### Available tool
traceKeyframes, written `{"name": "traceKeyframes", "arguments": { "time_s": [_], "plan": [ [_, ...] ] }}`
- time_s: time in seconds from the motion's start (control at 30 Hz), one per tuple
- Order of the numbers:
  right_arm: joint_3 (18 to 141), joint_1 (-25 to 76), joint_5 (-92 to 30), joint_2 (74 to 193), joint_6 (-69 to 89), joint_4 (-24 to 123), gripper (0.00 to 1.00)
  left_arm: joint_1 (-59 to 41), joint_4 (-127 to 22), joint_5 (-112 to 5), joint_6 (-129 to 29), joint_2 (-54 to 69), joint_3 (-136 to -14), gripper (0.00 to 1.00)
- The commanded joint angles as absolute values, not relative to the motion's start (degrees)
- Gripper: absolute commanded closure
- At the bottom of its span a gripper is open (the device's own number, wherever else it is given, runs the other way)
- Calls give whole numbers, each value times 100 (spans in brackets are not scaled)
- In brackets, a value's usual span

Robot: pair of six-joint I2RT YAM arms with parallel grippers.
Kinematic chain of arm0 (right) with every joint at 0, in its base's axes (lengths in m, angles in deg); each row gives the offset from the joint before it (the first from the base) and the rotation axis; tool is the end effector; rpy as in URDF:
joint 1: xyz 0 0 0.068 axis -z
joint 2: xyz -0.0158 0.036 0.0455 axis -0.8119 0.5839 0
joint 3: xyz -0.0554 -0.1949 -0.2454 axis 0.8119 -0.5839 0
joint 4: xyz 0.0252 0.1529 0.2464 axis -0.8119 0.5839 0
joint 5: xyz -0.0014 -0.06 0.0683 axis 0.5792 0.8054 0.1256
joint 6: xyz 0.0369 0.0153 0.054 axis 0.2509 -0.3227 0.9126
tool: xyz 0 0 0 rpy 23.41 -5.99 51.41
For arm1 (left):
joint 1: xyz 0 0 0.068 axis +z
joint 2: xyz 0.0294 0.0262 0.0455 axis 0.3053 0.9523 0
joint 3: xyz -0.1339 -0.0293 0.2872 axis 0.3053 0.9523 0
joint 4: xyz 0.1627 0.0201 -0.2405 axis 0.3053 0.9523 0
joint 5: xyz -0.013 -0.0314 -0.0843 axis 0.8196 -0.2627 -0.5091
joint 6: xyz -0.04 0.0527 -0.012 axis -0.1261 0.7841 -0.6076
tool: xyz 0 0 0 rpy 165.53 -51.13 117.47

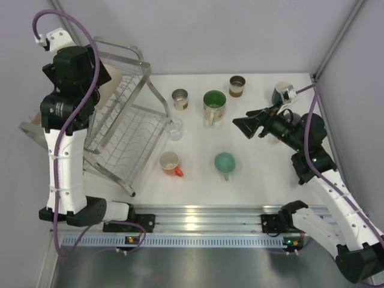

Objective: Load the cups into the dish rack
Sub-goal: Grab a cup with the left arm

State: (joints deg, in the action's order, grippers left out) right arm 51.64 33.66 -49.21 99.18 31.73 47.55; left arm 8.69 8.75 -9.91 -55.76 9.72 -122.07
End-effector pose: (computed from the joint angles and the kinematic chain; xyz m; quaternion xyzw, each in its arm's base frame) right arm 0.1842 0.0945 0.4093 -0.1152 0.6856 0.4349 0.5723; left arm 0.2322 -0.0058 0.6112 -0.2323 0.7520 0.1086 0.6072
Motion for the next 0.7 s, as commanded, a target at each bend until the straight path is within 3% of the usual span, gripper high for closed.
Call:
{"name": "traceKeyframes", "arguments": {
  "time_s": [0.0,0.23,0.67],
  "plan": [
    [5550,3318,-5033,10121,3167,4254,10,881,1405,-414,-6115,1100,-12430,16],
    [6553,3310,-5323,10860,3131,4580,11,881,1414,-1458,-5703,1205,-12316,16],
    [6289,3283,-5350,10579,3141,4650,11,881,1406,-1169,-5623,555,-11218,12]
  ]
}}
